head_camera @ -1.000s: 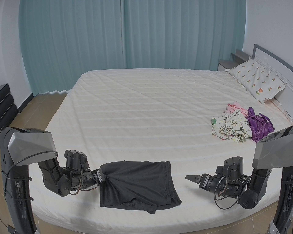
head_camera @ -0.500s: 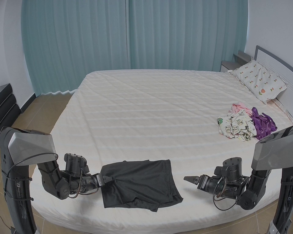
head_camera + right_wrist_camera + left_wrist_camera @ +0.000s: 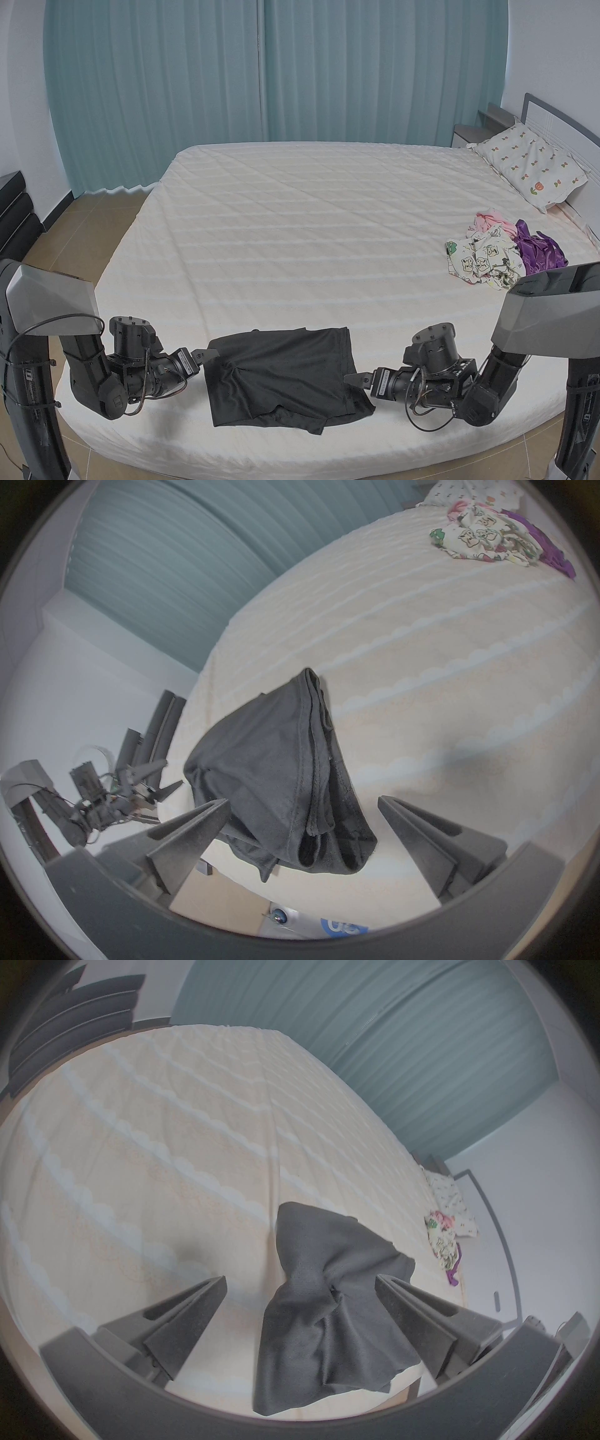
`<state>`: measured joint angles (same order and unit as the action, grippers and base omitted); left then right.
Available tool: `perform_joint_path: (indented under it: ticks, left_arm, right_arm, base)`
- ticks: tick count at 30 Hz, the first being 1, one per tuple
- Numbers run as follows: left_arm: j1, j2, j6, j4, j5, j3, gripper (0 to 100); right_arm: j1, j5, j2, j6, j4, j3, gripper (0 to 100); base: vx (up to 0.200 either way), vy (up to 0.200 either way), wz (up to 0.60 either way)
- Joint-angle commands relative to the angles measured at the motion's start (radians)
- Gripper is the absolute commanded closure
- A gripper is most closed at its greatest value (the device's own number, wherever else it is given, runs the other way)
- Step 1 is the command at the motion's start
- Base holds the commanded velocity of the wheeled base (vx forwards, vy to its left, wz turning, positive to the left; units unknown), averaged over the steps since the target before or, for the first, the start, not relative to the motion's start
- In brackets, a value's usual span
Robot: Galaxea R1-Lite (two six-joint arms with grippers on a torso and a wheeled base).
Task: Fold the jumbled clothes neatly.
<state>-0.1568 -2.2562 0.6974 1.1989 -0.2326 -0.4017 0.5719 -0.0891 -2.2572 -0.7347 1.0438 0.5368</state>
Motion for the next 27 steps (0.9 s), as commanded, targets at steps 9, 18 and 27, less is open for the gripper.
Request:
perform_joint_path:
  ticks: [9, 18, 27]
  left_arm:
    - [0.082, 0.006, 0.079, 0.1, -0.001, 0.072, 0]
    - [0.105, 0.007, 0.079, 0.1, -0.002, 0.064, 0]
    - [0.108, 0.006, 0.079, 0.1, -0.002, 0.067, 0]
  right_arm:
    - [0.092, 0.031, -0.1, 0.112, -0.214, 0.223, 0]
    - [0.103, 0.035, -0.116, 0.228, -0.272, 0.21, 100]
    - [0.086, 0.074, -0.054, 0.244, -0.278, 0.164, 100]
  base:
    - [0.0, 0.0, 0.0]
    - [0.0, 0.0, 0.0]
    - [0.0, 0.0, 0.0]
